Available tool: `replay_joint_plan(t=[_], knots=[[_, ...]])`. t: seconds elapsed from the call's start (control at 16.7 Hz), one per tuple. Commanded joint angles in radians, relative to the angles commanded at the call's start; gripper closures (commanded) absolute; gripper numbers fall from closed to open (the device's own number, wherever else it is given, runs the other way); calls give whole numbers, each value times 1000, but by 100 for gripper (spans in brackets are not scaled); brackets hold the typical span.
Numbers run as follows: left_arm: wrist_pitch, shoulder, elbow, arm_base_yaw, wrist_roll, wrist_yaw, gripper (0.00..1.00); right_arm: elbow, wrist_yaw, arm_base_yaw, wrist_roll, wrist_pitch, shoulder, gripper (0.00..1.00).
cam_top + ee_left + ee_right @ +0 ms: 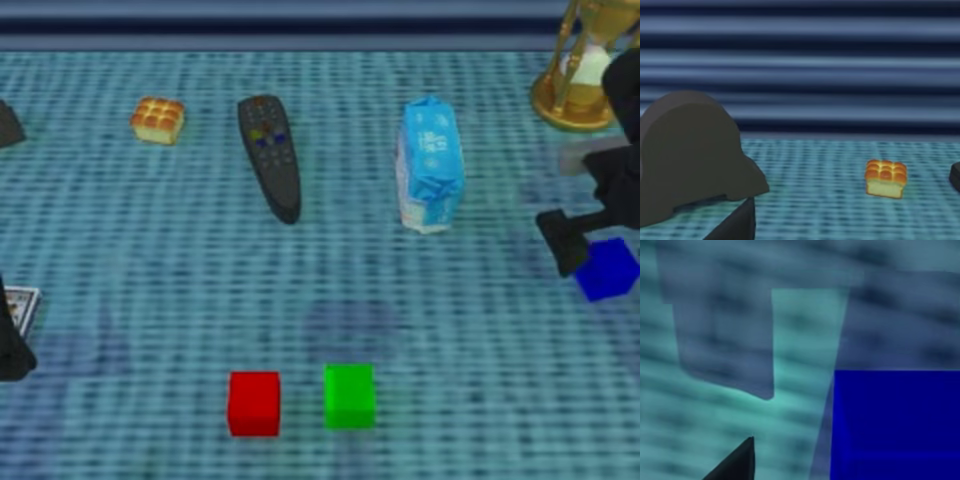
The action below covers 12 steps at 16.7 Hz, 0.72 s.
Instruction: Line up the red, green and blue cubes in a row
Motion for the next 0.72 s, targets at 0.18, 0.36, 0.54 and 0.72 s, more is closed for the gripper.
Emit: replay_joint_plan(t=[0.18,0.36,0.54,0.72], knots=[[0,0,0,0,0,0,0,-40,0,1,1,66,35,0],[0,0,0,0,0,0,0,-41,0,1,1,68,36,0],[0,0,0,0,0,0,0,-41,0,1,1,68,36,15],[0,0,0,0,0,0,0,-41,0,1,1,68,36,38]])
